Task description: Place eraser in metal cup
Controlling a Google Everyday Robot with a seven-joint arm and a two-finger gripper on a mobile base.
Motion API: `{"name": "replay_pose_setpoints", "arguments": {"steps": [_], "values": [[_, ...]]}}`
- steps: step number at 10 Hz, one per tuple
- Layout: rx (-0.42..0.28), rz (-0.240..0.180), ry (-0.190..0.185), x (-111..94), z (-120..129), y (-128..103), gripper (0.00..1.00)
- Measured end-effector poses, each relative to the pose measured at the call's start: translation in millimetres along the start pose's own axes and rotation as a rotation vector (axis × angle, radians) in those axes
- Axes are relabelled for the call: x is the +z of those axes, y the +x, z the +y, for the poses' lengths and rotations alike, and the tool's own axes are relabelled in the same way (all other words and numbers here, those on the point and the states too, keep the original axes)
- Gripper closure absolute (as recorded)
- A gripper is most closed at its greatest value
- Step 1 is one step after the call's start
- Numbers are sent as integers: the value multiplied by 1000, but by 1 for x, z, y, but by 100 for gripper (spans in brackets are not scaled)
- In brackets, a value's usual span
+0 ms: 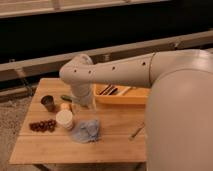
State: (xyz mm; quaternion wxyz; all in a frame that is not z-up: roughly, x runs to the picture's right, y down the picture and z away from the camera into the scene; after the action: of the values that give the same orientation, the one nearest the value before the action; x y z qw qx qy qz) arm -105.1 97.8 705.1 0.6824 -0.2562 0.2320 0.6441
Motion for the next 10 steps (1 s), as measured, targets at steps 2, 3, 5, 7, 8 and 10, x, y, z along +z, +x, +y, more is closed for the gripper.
{"name": "replay_pose_setpoints", "arguments": {"steps": [2,3,5,7,8,10], "values": [[35,-14,12,2,-19,-16,35],[50,-18,16,4,-31,-30,35],[91,-32,30,10,-69,-71,35],[129,-40,33,17,-98,-106,35],[160,-43,30,21,-118,-131,35],[206,-49,23,25,-147,-164,35]]}}
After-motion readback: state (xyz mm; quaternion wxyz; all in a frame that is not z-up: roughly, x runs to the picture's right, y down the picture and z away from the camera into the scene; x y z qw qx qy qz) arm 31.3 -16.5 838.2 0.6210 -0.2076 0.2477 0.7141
